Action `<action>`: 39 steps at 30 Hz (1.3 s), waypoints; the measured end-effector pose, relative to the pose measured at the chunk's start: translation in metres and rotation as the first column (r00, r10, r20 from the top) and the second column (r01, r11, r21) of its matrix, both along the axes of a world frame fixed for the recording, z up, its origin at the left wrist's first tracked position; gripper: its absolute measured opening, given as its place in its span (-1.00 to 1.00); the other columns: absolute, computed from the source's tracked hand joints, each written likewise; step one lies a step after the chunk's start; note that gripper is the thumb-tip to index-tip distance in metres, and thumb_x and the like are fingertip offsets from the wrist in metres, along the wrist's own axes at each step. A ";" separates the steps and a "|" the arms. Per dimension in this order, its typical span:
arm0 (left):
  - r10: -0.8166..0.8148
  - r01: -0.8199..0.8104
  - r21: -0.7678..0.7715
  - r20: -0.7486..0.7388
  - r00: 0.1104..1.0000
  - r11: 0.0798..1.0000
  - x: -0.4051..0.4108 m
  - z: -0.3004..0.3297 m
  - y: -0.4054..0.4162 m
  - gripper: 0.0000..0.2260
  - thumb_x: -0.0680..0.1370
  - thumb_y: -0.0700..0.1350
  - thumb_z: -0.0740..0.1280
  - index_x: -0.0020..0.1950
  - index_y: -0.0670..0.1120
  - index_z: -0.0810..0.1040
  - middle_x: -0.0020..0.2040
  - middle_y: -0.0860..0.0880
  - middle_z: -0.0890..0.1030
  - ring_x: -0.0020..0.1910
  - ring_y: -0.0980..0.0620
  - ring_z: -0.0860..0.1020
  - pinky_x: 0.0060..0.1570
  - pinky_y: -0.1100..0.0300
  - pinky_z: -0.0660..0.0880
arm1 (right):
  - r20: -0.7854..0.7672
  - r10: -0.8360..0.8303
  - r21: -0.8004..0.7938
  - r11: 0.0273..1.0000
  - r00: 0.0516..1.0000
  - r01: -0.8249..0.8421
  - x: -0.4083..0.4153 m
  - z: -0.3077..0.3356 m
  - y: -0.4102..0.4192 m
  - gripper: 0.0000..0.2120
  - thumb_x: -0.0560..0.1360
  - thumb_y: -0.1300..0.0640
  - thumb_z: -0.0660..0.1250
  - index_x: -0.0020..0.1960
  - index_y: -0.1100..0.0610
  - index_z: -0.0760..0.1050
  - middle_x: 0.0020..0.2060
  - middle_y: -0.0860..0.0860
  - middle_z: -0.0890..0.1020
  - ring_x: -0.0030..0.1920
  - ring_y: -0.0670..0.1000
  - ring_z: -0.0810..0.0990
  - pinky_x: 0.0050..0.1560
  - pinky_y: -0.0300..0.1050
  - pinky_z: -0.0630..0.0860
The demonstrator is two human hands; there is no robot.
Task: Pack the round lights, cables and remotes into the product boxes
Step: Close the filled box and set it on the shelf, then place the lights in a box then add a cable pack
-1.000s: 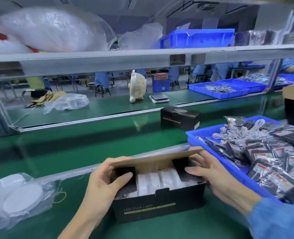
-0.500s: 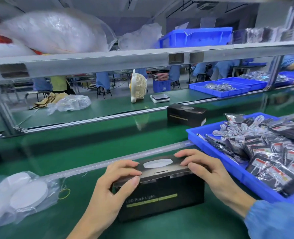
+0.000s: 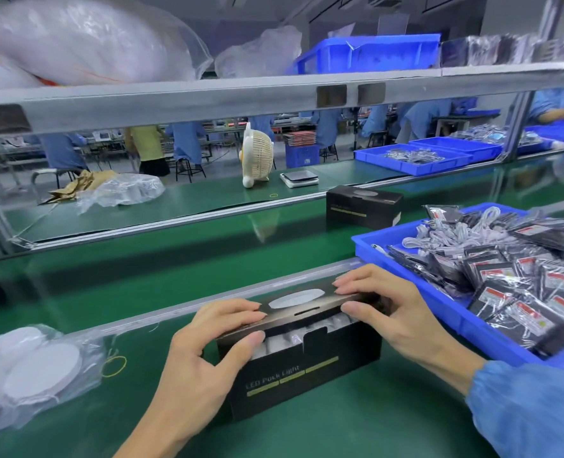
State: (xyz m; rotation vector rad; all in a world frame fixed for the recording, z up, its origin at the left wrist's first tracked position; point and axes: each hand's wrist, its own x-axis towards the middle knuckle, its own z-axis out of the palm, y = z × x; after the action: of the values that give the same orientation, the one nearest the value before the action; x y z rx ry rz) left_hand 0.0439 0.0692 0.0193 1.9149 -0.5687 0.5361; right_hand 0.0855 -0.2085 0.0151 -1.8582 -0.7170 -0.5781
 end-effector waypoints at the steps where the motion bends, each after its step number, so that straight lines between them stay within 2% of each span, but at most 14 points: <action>1: -0.013 0.013 0.029 0.008 1.000 1.000 -0.002 -0.002 0.002 -0.79 0.47 0.08 0.38 0.06 0.15 0.69 0.18 0.09 0.64 0.27 -0.01 0.53 0.22 0.25 0.42 | -0.010 0.014 -0.023 1.000 1.000 -0.014 -0.001 -0.002 -0.002 -0.86 0.44 0.15 0.44 -0.01 0.11 0.66 0.03 -0.03 0.65 0.09 0.03 0.62 0.14 -0.10 0.51; 3: -0.039 0.037 0.086 0.021 0.999 0.996 -0.005 -0.006 0.004 -0.77 0.50 0.07 0.35 0.12 0.14 0.69 0.26 0.14 0.60 0.36 -0.02 0.46 0.30 0.20 0.40 | -0.058 0.047 -0.084 0.995 0.997 -0.051 -0.005 -0.005 -0.008 -0.87 0.48 0.16 0.40 0.01 0.09 0.67 0.11 -0.07 0.62 0.16 0.02 0.59 0.17 -0.21 0.48; 5: -0.025 0.020 0.140 0.039 0.999 0.990 -0.008 -0.007 0.004 -0.74 0.49 0.11 0.37 0.15 0.15 0.68 0.30 0.21 0.57 0.42 0.02 0.41 0.35 0.07 0.38 | -0.054 0.038 -0.172 0.984 0.998 -0.047 -0.010 -0.007 -0.013 -0.84 0.49 0.13 0.39 0.06 0.07 0.66 0.19 -0.10 0.58 0.26 0.02 0.53 0.24 -0.22 0.43; 8: 0.023 -0.060 0.242 0.153 0.988 0.968 -0.008 -0.008 0.003 -0.70 0.46 0.14 0.40 0.15 0.10 0.68 0.30 0.22 0.57 0.43 0.08 0.41 0.36 -0.15 0.36 | 0.121 -0.049 -0.306 0.948 0.991 0.084 -0.015 -0.010 -0.014 -0.75 0.46 0.01 0.46 0.10 0.08 0.65 0.24 -0.09 0.56 0.37 0.03 0.44 0.36 -0.06 0.37; 12: 0.012 -0.101 0.319 0.269 0.963 0.942 -0.006 -0.014 0.004 -0.71 0.52 0.10 0.34 0.17 0.04 0.67 0.30 0.21 0.57 0.41 0.12 0.43 0.40 -0.10 0.26 | 0.308 -0.111 -0.359 0.906 0.945 0.223 -0.020 -0.012 -0.008 -0.68 0.47 -0.05 0.44 0.12 0.13 0.65 0.22 -0.03 0.57 0.34 0.09 0.46 0.29 0.11 0.44; 16: 0.015 -0.114 0.310 0.306 0.952 0.944 -0.008 -0.016 0.003 -0.72 0.56 0.05 0.31 0.18 -0.01 0.67 0.26 0.20 0.59 0.37 0.14 0.47 0.40 -0.13 0.27 | 0.390 -0.127 -0.374 0.883 0.912 0.283 -0.026 -0.014 -0.005 -0.66 0.49 0.00 0.43 0.12 0.22 0.64 0.19 0.01 0.61 0.25 0.09 0.55 0.21 0.10 0.51; 21: 0.056 -0.166 0.262 0.380 0.923 0.951 -0.014 -0.020 -0.008 -0.74 0.58 -0.05 0.27 0.11 -0.09 0.70 0.21 0.13 0.63 0.32 0.13 0.52 0.35 -0.19 0.36 | 0.464 -0.183 -0.427 0.811 0.867 0.399 -0.035 -0.013 -0.002 -0.64 0.53 -0.02 0.35 0.18 0.21 0.63 0.24 0.01 0.60 0.27 0.00 0.57 0.27 0.11 0.50; 26: 0.070 -0.167 0.216 0.396 0.916 0.962 -0.013 -0.024 -0.011 -0.76 0.58 -0.06 0.28 0.10 -0.10 0.71 0.18 0.12 0.65 0.27 0.17 0.55 0.35 -0.11 0.38 | 0.541 -0.007 -0.422 0.863 0.841 0.278 -0.027 -0.002 0.008 -0.74 0.54 0.15 0.39 0.18 0.24 0.62 0.17 0.06 0.62 0.14 0.03 0.61 0.14 -0.02 0.56; 29: 0.082 -0.176 0.209 0.394 0.916 0.962 -0.013 -0.026 -0.013 -0.77 0.58 -0.07 0.29 0.08 -0.10 0.71 0.17 0.13 0.65 0.26 0.16 0.56 0.35 -0.14 0.39 | 0.578 0.099 -0.471 0.851 0.810 0.232 -0.018 0.002 0.025 -0.79 0.55 0.19 0.40 0.12 0.28 0.63 0.12 0.09 0.64 0.02 0.11 0.61 0.01 -0.06 0.56; 36: 0.103 -0.184 0.180 0.385 0.917 0.966 -0.012 -0.028 -0.014 -0.78 0.57 -0.09 0.30 0.08 -0.11 0.70 0.17 0.12 0.65 0.25 0.12 0.57 0.35 -0.19 0.39 | 0.591 0.168 -0.405 0.908 0.789 0.110 -0.004 -0.009 0.024 -0.85 0.50 0.19 0.47 0.01 0.25 0.69 0.06 0.00 0.69 -0.06 0.11 0.62 -0.09 -0.04 0.60; 39: 0.098 -0.167 0.168 0.359 0.928 0.972 -0.014 -0.027 -0.014 -0.78 0.57 -0.10 0.31 0.08 -0.12 0.70 0.17 0.10 0.65 0.25 0.11 0.57 0.38 -0.17 0.36 | 0.576 0.172 -0.368 0.928 0.799 0.065 -0.005 -0.008 0.025 -0.87 0.44 0.21 0.52 -0.05 0.27 0.70 0.02 0.00 0.70 -0.09 0.09 0.65 -0.05 -0.04 0.62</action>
State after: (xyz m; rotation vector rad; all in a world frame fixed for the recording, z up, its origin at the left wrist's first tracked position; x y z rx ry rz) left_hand 0.0298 0.0549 -0.0073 2.0687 -0.7436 0.9511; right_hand 0.0809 -0.1833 0.0066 -1.9928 -1.3797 -1.0829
